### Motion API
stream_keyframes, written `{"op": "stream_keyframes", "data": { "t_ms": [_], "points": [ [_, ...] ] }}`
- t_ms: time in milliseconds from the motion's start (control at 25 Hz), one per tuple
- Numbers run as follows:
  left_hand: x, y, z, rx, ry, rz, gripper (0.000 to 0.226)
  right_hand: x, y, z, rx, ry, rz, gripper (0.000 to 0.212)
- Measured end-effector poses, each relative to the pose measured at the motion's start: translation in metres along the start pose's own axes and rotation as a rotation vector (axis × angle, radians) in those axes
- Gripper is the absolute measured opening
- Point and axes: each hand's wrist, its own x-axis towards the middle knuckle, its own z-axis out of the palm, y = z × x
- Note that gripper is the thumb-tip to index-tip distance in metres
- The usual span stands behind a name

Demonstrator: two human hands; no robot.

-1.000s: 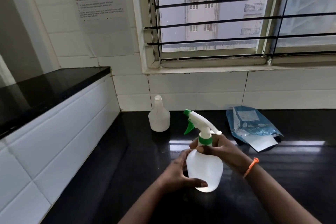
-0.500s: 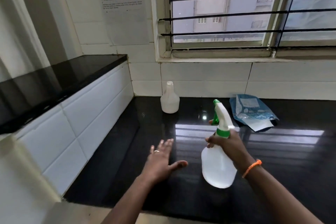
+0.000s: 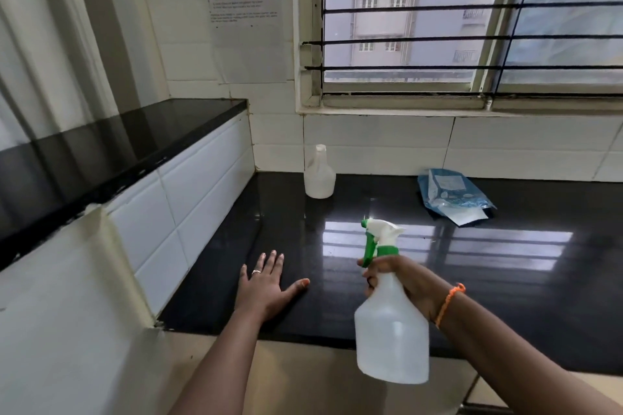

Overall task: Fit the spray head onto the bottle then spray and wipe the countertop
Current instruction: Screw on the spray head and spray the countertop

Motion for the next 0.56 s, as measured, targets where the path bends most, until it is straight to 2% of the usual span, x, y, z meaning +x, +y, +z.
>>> {"op": "stream_keyframes", "data": {
  "t_ms": [240, 440, 560],
  "points": [
    [0.001, -0.001, 0.002, 0.009, 0.017, 0.011, 0.089, -0.005, 0.002, 0.000, -0.036, 0.005, 0.027, 0.035],
    [0.004, -0.002, 0.004, 0.011, 0.028, 0.013, 0.090, -0.009, 0.000, -0.007, -0.018, 0.013, -0.007, 0.055],
    [0.005, -0.003, 0.006, 0.004, 0.032, 0.017, 0.090, -0.013, -0.006, -0.014, -0.033, 0.043, -0.018, 0.046]
  ]
}}
